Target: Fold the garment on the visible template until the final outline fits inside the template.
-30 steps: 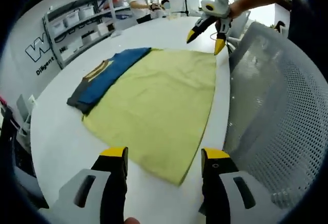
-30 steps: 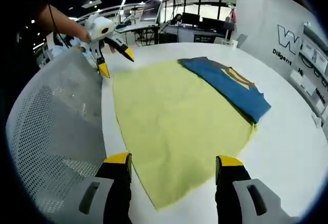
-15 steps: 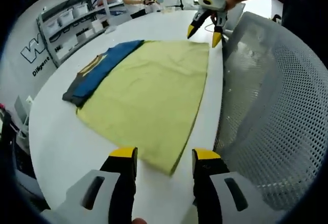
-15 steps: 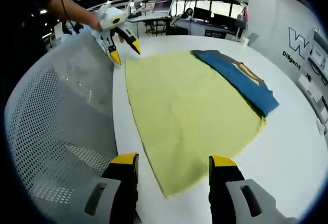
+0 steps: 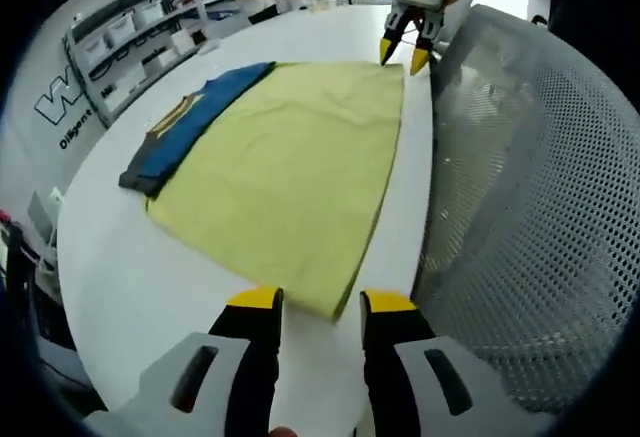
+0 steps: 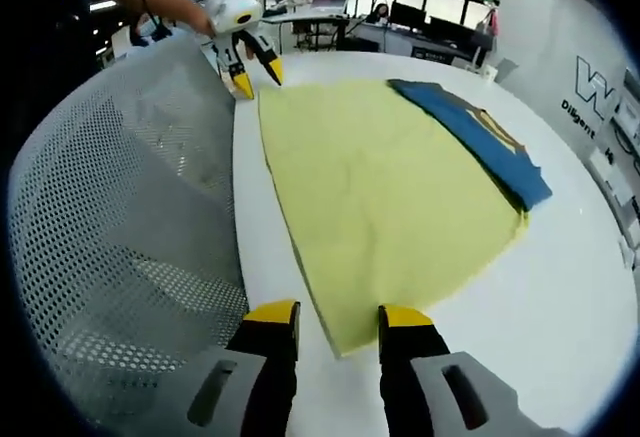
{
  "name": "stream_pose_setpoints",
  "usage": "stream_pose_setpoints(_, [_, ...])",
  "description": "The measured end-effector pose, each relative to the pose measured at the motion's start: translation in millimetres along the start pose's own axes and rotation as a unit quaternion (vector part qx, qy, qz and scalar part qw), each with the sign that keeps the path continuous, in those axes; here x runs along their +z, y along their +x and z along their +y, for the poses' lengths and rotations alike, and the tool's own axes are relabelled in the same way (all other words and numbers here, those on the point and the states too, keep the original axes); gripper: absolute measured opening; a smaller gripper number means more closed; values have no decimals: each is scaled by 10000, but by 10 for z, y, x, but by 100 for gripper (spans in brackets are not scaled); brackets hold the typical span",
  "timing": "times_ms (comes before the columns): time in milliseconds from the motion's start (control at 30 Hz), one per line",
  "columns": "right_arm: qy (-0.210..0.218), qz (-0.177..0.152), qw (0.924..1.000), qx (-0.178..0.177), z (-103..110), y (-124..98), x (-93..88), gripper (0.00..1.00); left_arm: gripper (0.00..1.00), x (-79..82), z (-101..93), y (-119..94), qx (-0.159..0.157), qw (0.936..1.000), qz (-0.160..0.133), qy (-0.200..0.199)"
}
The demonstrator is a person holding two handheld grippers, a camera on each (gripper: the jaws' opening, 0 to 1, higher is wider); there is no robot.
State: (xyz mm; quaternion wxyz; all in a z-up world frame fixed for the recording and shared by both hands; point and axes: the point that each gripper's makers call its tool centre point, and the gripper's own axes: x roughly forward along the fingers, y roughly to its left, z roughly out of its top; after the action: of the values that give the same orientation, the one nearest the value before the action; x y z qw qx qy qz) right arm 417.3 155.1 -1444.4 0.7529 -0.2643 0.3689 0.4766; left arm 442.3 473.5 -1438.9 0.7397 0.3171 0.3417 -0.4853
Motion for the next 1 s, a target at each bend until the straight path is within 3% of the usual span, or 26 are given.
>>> stream_pose_setpoints(200, [-99, 107, 9999, -28, -18, -16, -37, 21, 17, -15, -24, 7, -118, 9997, 153, 170])
stream_pose_setpoints(233, [-144, 135, 9998, -25, -16, -19, -45, 20, 17, -13, -10, 7, -93, 9992, 173, 340])
stream_pose_setpoints(367, [-153, 178, 9997, 0, -15, -13, -64, 20, 17, -7, -16, 17, -160, 9987, 256, 401])
stream_pose_setpoints(533, [-531, 319, 9981, 66, -18, 5, -39, 22, 12, -1, -74, 40, -409, 9934, 421, 982])
stream_pose_setpoints(833, [-1355, 773, 9867, 447, 34, 70, 15, 16, 6, 24, -90, 81, -548, 9883, 679, 1248])
stream_pose_setpoints(1000, [-1346, 903, 9849, 612, 46, 92, 19, 12, 6, 15, -63, 72, -653, 9907, 645, 1003])
